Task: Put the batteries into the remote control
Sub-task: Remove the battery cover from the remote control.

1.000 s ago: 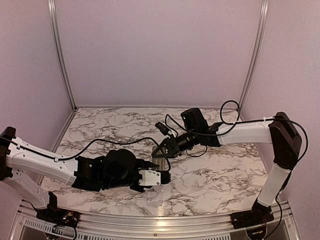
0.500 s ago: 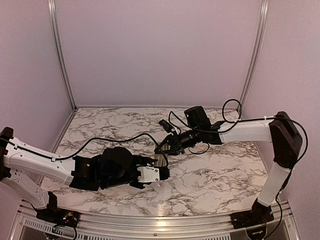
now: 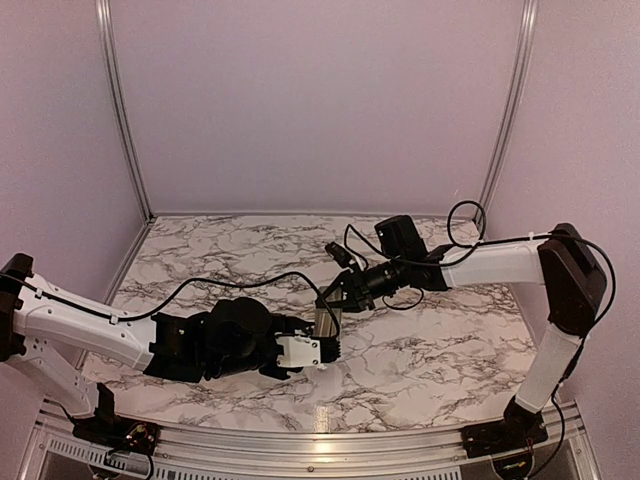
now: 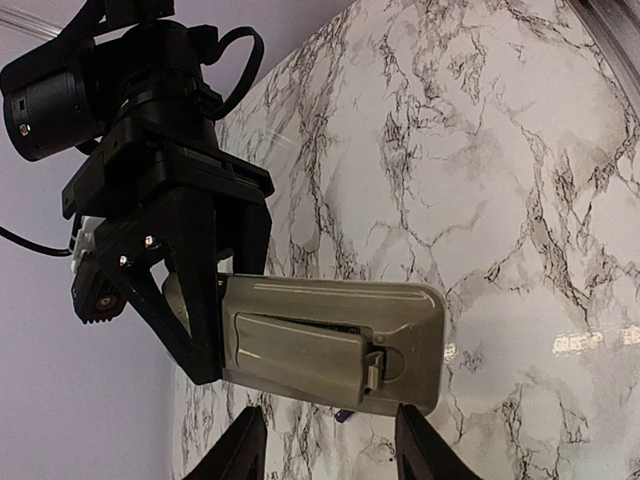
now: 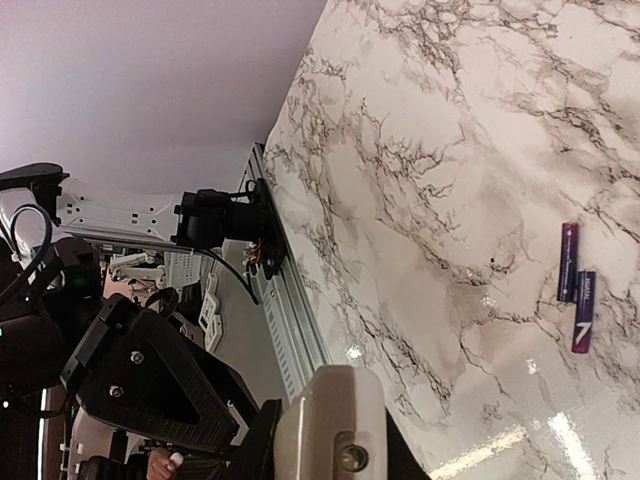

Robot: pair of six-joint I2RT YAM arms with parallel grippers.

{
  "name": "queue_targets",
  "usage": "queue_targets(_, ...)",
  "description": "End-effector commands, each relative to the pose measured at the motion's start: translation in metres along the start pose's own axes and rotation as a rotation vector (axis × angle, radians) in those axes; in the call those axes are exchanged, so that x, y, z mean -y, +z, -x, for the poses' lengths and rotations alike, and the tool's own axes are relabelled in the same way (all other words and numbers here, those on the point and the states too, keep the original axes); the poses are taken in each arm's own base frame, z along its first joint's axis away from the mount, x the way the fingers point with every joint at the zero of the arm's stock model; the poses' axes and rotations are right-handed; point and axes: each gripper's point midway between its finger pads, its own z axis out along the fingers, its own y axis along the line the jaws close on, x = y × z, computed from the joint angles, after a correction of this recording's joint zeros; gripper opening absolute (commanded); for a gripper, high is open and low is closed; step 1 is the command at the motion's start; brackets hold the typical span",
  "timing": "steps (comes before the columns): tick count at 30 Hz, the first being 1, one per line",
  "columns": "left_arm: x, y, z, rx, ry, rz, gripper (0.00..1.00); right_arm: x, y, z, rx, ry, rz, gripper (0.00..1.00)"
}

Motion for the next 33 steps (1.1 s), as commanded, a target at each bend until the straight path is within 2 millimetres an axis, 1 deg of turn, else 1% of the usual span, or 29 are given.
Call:
queue_targets(1,0.000,0.001,-0.005,-0.016,-0.022,-0.001,0.47,-0.006,-0.012,0.011,0.047,-0.027,-0.003,0.00)
queue_targets(4,-0.007,-0.003,0.001,0.019,-0.084,0.010,0.51,-0.003,-0.017,0.017,0.077,-0.036,-0.034,0.00)
queue_targets(6,-0.016,-0.006,0.003,0.044,-0.176,0.031,0.57,0.000,-0.023,0.023,0.109,-0.044,-0.062,0.00)
queue_targets(7,-0.025,-0.008,0.005,0.062,-0.245,0.060,0.61,0.001,-0.027,0.026,0.129,-0.050,-0.078,0.00)
queue_targets(10,-0.050,-0.009,0.005,0.092,-0.473,0.105,0.71,0.002,-0.037,0.036,0.188,-0.071,-0.125,0.00)
queue_targets(12,-0.065,-0.008,0.002,0.088,-0.623,0.140,0.72,0.002,-0.044,0.042,0.229,-0.087,-0.160,0.00)
queue_targets(14,-0.073,-0.006,0.002,0.084,-0.734,0.146,0.73,0.002,-0.050,0.048,0.269,-0.096,-0.192,0.00)
queue_targets(17,-0.078,-0.003,0.006,0.094,-0.848,0.133,0.73,0.001,-0.054,0.053,0.298,-0.104,-0.212,0.00)
queue_targets(19,-0.079,-0.001,0.012,0.123,-0.935,0.093,0.73,0.001,-0.056,0.055,0.309,-0.103,-0.221,0.00)
queue_targets(21,-0.081,0.003,0.016,0.133,-0.987,0.073,0.73,0.002,-0.056,0.056,0.313,-0.098,-0.226,0.00)
queue_targets(24,-0.079,0.013,0.016,0.095,-1.021,0.062,0.71,0.002,-0.057,0.057,0.321,-0.094,-0.231,0.00)
queue_targets(28,-0.071,0.029,0.013,0.040,-1.025,0.039,0.67,0.000,-0.058,0.057,0.326,-0.093,-0.230,0.00)
queue_targets(30,-0.069,0.035,0.014,0.029,-1.032,0.025,0.66,-0.001,-0.059,0.057,0.327,-0.095,-0.229,0.00)
queue_targets(33,-0.069,0.041,0.009,0.009,-1.048,0.032,0.63,-0.003,-0.060,0.056,0.329,-0.099,-0.226,0.00)
